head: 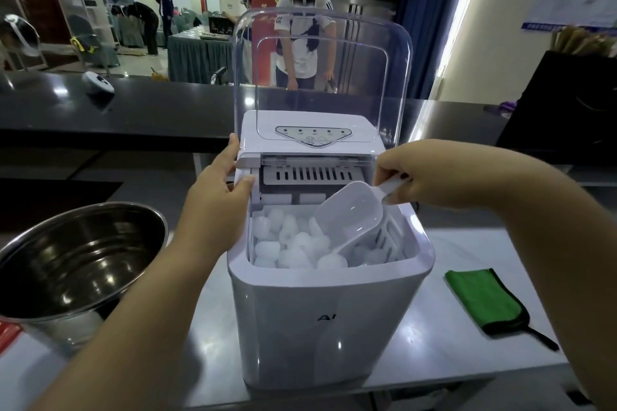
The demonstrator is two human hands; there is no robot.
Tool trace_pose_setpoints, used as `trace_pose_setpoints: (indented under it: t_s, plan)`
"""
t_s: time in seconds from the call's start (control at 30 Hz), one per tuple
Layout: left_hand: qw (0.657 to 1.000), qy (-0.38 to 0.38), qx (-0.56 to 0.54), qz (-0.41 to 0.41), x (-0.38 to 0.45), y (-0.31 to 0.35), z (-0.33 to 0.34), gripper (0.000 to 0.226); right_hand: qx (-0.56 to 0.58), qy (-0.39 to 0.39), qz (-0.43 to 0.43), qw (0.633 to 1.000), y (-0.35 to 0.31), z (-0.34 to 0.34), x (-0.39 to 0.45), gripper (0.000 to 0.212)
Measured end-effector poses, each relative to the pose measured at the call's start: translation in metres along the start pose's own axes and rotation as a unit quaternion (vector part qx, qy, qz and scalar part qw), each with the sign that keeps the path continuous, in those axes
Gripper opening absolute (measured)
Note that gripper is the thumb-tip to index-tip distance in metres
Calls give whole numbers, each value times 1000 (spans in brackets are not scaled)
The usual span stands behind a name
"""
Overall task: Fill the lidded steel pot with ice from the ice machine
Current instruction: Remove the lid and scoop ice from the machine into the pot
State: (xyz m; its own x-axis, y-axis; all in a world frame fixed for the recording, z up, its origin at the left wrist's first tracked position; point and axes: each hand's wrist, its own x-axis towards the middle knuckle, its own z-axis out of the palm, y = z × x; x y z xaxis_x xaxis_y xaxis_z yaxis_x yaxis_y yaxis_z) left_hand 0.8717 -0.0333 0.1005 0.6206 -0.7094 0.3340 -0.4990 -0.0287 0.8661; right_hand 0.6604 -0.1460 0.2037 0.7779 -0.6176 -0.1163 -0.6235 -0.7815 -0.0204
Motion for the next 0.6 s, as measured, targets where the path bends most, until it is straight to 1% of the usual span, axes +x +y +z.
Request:
trace_pose_setpoints:
  t_s: [0.1, 0.13, 0.2, 0.3, 0.37, 0.43, 0.5, 0.6]
  plan:
    - [1000, 4, -1, 0, 1, -2, 0, 55, -17, -24, 5, 1000, 0, 6, 7, 20]
    - [1000, 4, -4, 0, 2, -3, 0, 55, -20, -32, 7, 999, 1, 7, 8, 18]
    - [1000, 4, -10, 0, 2, -3, 1, 55, -24, -55, 12, 998, 5, 6, 8, 5]
    - [1000, 9, -5, 3, 2, -4, 2, 55, -1, -84, 18, 996, 7, 1, 9, 12]
    - [1000, 10, -7, 5, 3, -4, 2, 55, 18, -89, 10, 996, 2, 2, 10, 10]
    - [1000, 16, -11, 7, 3, -5, 2, 55, 39, -92, 7, 995, -4, 9, 13, 15]
    - [1000, 18, -16, 9, 4, -5, 2, 55, 53, -86, 19, 995, -11, 18, 17, 22]
    - [1000, 22, -17, 6, 3, -6, 2, 55, 98, -66, 37, 992, -16, 23, 23, 23]
